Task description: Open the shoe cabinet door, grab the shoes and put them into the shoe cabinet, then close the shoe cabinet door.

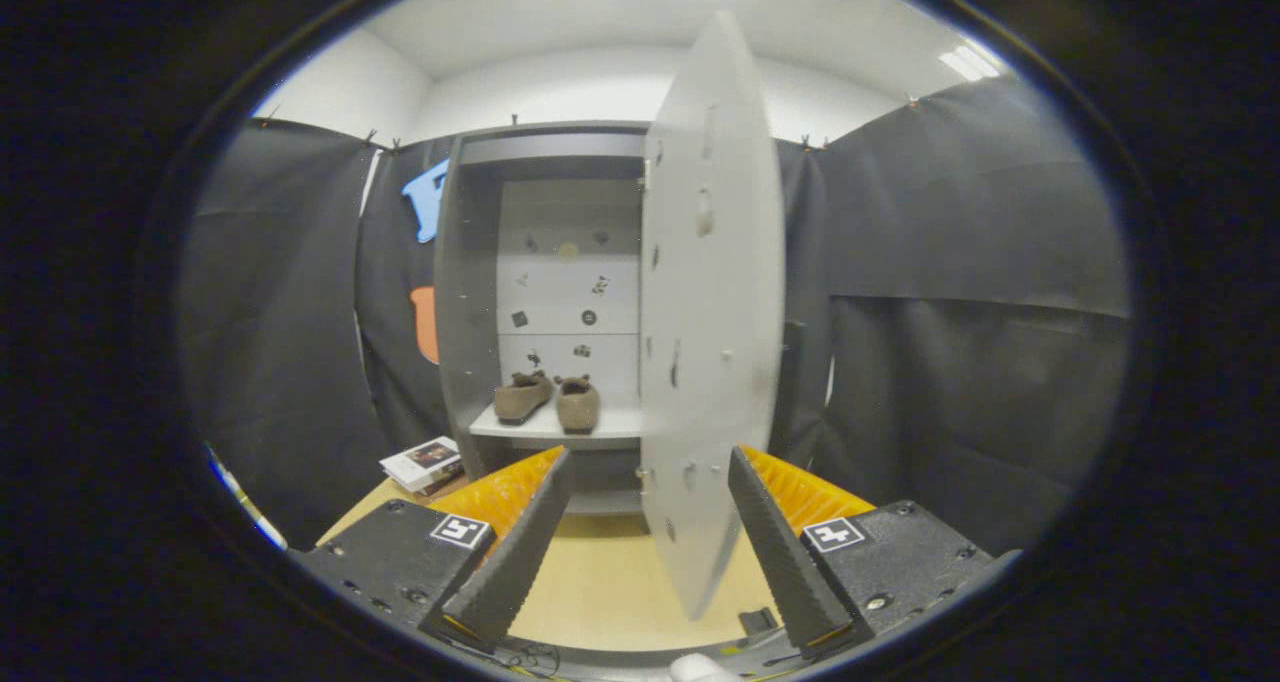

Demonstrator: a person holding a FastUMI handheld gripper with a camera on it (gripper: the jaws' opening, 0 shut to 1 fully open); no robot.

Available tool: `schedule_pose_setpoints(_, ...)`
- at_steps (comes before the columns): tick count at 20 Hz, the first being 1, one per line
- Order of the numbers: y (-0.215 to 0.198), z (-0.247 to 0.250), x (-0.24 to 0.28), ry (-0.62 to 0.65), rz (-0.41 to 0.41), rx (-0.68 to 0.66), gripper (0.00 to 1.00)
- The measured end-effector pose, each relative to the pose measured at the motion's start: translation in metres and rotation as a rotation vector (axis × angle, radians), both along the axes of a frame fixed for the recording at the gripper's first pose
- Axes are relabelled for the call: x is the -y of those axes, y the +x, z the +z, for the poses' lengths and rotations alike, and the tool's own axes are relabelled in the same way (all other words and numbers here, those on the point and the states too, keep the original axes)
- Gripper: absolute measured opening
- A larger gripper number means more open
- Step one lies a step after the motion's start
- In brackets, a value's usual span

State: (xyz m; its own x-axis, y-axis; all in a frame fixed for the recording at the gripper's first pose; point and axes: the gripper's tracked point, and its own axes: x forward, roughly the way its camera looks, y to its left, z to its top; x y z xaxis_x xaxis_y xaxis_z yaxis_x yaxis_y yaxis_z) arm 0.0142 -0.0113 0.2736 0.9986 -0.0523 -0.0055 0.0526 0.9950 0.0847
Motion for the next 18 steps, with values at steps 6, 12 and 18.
schedule_pose_setpoints(6,0.018,-0.004,0.103,0.051,-0.074,-0.002,0.99)
schedule_pose_setpoints(12,0.080,0.001,0.142,0.110,0.026,-0.015,0.96)
schedule_pose_setpoints(18,0.102,0.004,0.124,0.085,0.139,0.005,0.95)
